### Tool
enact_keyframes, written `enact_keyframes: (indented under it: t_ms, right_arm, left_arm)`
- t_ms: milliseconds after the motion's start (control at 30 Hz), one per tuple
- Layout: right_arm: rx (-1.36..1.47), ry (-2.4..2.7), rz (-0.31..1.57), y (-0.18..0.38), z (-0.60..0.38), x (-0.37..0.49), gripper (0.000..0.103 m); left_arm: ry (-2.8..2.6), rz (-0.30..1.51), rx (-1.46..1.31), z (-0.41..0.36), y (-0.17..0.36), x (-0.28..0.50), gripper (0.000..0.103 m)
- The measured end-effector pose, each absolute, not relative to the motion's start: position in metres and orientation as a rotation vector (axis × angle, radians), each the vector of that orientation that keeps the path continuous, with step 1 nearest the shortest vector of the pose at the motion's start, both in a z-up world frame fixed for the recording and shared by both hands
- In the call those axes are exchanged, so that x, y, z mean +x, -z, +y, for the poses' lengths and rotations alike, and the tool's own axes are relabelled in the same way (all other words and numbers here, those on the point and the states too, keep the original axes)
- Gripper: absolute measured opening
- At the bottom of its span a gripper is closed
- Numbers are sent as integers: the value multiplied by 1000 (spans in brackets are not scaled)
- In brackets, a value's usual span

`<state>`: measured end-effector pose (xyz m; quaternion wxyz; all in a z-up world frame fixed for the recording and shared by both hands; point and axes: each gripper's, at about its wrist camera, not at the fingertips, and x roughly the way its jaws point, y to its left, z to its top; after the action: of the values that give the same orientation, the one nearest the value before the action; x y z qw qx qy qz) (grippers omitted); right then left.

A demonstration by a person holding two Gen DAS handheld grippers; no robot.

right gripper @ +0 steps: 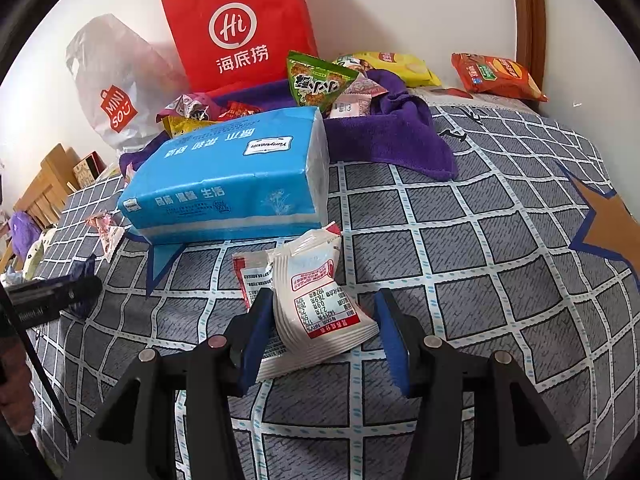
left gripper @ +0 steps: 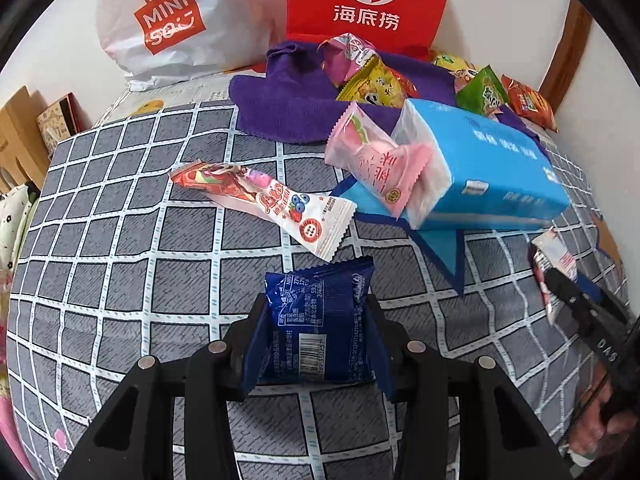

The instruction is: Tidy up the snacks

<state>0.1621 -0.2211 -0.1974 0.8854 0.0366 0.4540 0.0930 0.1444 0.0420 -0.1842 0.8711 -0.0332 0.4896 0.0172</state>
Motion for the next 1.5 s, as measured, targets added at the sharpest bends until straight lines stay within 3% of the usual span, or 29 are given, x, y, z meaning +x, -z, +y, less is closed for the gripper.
enact_keyframes:
  t_ms: [300,533,833,1167,1400,1500]
  right_arm:
    - [36,-182,949,198,-216,163,53]
    - [33,-186,950,199,-215,164,56]
    - [42,-216,952,199,-215,165,66]
    - [44,-214,951,199,-215,165,66]
    - [66,-224,948,199,-218,164,66]
    - [71,-220,946,199,-219,164,63]
  left_arm:
    - [-62,883,-23,34,191,139,46]
    - [-61,880,-37,36,191,138,46]
    - [-35,877,-68,37,193,139,48]
    - [-17,882,-57,37,193,139,55]
    - [-16,878,-65,38,193,138,54]
    - [-19,871,-78,40,192,136,46]
